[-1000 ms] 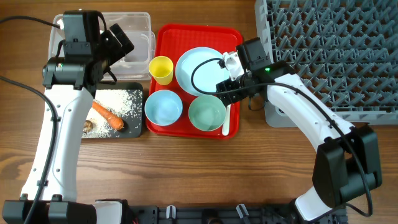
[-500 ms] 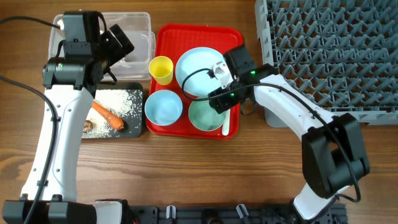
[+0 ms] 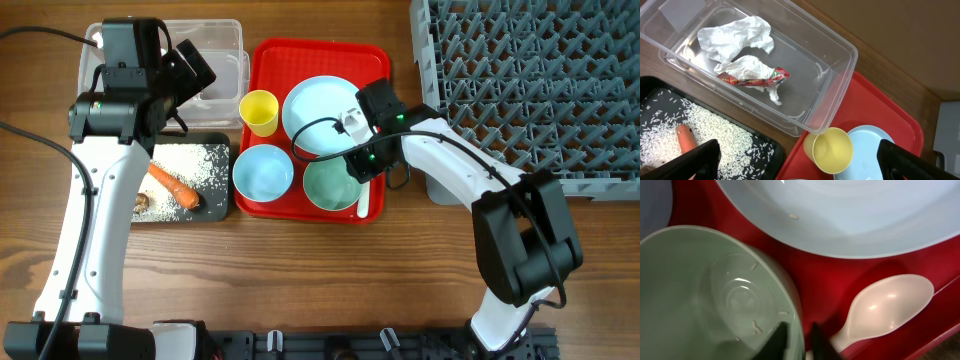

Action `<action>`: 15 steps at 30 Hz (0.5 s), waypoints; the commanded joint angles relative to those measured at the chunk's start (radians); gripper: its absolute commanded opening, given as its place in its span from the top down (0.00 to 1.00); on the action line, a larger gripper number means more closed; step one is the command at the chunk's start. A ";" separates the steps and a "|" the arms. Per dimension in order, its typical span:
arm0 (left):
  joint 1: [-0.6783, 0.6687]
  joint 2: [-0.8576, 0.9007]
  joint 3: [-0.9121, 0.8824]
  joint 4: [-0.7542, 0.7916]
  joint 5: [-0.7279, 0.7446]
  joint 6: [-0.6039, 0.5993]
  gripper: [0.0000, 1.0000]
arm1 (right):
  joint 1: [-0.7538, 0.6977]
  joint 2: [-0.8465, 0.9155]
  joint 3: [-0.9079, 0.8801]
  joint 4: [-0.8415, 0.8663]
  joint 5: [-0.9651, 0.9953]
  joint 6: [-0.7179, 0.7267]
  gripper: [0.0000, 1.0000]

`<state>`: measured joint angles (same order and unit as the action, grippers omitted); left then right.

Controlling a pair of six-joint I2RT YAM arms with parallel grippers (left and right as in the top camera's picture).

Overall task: Sort waste into correct bins and load items into the dishwasher rack
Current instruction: 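Grasp the pale green bowl rim with the right gripper, then carry the green bowl into the dish rack and release it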

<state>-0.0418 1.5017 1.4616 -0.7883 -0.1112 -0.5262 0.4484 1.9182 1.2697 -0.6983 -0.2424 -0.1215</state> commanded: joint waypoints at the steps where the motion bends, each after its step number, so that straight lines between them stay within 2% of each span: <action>1: 0.007 0.000 -0.002 0.002 -0.011 -0.006 0.00 | 0.000 0.016 -0.002 0.026 0.000 0.048 0.96; 6: 0.006 0.000 -0.002 0.002 -0.010 -0.006 0.00 | 0.000 -0.008 0.027 0.015 0.000 0.080 0.96; 10: 0.007 0.000 -0.002 0.002 -0.010 -0.006 0.00 | -0.005 -0.094 0.059 0.002 0.022 0.098 0.96; 12: 0.006 0.000 -0.002 0.002 -0.010 -0.006 0.00 | -0.015 -0.161 0.071 -0.002 0.083 0.111 0.96; 15: 0.006 0.000 -0.002 0.002 -0.010 -0.006 0.00 | -0.032 -0.270 0.072 0.039 0.297 0.211 0.96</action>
<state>-0.0418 1.5017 1.4616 -0.7883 -0.1112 -0.5262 0.4389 1.7748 1.3010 -0.6899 -0.1528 -0.0063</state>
